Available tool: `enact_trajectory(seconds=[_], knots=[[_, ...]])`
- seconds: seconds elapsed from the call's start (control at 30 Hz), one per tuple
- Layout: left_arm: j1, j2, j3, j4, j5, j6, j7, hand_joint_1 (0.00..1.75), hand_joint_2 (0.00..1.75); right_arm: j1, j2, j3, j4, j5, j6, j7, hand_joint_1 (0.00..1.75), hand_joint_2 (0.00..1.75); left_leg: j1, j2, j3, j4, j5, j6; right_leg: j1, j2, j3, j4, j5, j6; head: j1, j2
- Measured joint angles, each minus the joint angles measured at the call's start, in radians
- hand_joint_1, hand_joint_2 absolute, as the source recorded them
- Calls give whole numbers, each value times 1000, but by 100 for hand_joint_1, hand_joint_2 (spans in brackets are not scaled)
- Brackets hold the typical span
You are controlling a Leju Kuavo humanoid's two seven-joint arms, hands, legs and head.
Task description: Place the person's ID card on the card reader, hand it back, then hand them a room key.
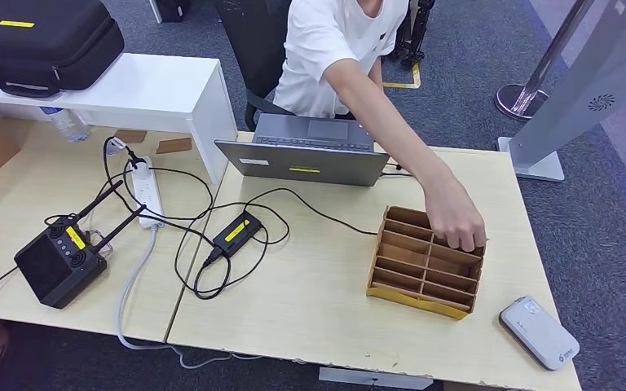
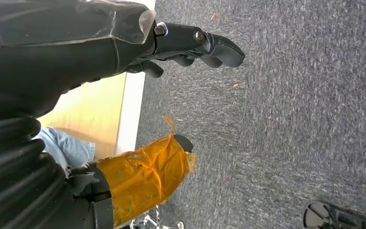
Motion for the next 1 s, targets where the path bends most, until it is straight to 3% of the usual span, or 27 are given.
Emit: enact_trajectory(seconds=[0.2,1.0], knots=[[-2,4,2,6,-4,-13,5,0,175,1,0,18,1,-1,50,3,0,175,0,0,0,0,0,0,0,0,0,0,0,0,0,0],[-5,6,2,6,-27,19,19,0,175,1,0,42,2,0,76,-21,0,175,0,0,0,0,0,0,0,0,0,0,0,0,0,0]])
